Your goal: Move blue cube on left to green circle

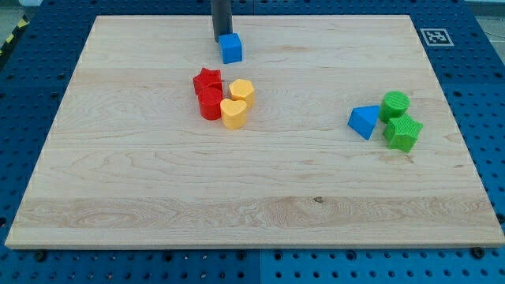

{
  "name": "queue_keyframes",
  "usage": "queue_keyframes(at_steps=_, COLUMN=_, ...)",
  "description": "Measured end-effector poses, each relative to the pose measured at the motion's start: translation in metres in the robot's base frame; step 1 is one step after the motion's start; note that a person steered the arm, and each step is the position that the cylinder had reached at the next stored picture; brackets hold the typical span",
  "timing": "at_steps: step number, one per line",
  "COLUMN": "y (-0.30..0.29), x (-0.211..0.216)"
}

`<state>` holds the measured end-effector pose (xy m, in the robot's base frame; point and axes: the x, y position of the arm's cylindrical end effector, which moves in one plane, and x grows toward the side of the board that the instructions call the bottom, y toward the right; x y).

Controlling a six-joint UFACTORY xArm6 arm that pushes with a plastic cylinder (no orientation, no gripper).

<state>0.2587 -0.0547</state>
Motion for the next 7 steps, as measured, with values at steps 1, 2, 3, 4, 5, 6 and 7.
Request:
queue_keyframes(at_steps=1, y=0.000, x=0.003)
queue_keyframes(at_steps=2, y=0.003, x=0.020)
queue_keyframes(at_steps=3, y=0.023, x=0.030)
queue_keyframes(at_steps=4, y=0.020, x=0.030)
queue_keyframes(at_steps=5, y=-0.030, x=0.017)
queue_keyframes(at_steps=6, y=-0.071, x=0.029)
queue_keyframes(at_steps=7, y=-0.079, x=0.042)
